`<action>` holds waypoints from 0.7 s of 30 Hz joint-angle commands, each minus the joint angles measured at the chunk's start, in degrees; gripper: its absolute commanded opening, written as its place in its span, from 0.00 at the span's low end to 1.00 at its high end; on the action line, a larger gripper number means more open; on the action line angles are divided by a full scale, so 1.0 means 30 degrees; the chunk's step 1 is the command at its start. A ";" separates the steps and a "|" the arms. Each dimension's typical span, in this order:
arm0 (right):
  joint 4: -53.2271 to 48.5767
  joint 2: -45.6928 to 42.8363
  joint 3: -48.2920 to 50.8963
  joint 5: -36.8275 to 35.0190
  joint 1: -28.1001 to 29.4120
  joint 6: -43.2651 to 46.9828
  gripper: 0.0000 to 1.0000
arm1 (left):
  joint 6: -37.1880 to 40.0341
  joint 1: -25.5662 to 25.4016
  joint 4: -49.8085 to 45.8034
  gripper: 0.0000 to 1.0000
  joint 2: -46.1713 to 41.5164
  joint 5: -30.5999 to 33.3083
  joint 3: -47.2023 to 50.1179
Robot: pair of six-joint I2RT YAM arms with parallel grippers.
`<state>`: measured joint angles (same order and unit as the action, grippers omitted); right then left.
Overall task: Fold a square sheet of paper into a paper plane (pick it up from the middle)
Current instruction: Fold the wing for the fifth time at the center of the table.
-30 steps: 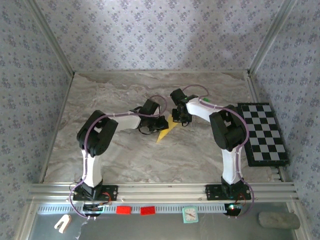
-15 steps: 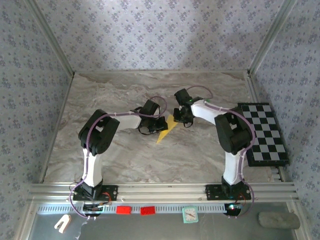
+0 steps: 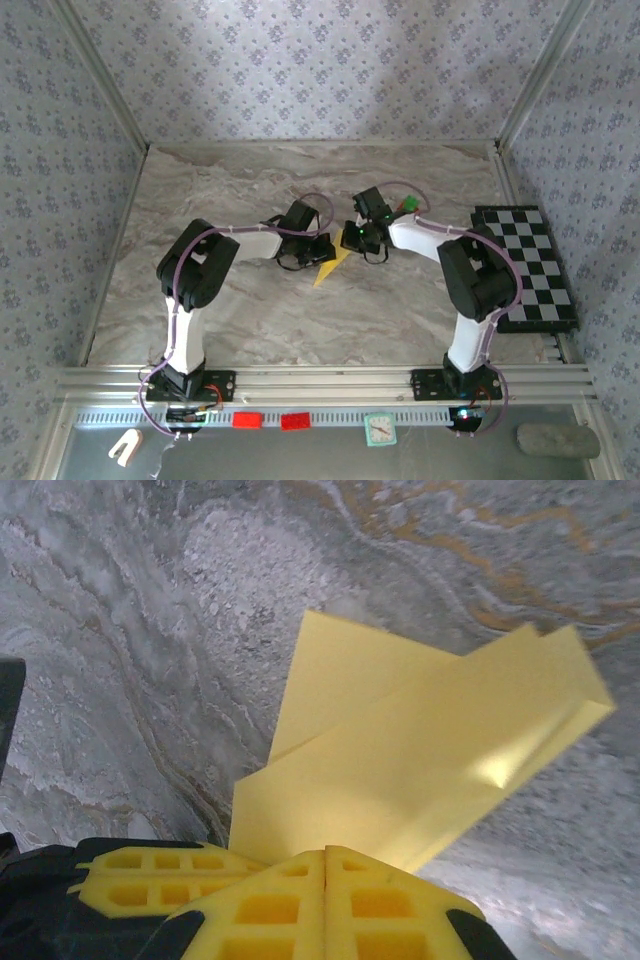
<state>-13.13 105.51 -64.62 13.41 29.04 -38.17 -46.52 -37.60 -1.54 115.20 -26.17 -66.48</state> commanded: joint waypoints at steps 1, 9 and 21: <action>0.0593 0.0725 0.0117 0.0626 0.0164 -0.0379 0.04 | 0.0342 -0.0176 -0.2211 0.04 0.1265 0.1135 0.1007; 0.1074 0.1357 0.0979 0.0282 0.0005 -0.0011 0.03 | 0.0259 -0.0159 -0.2356 0.03 0.1066 0.1425 0.1326; 0.3826 0.1665 0.1850 -0.0167 -0.3476 0.0566 0.04 | 0.0184 -0.0123 -0.2549 0.00 0.1045 0.1756 0.2716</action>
<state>-3.16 108.29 -59.70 19.94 23.09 -37.87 -46.54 -37.60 3.40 114.45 -26.09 -63.24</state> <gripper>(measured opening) 0.056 0.048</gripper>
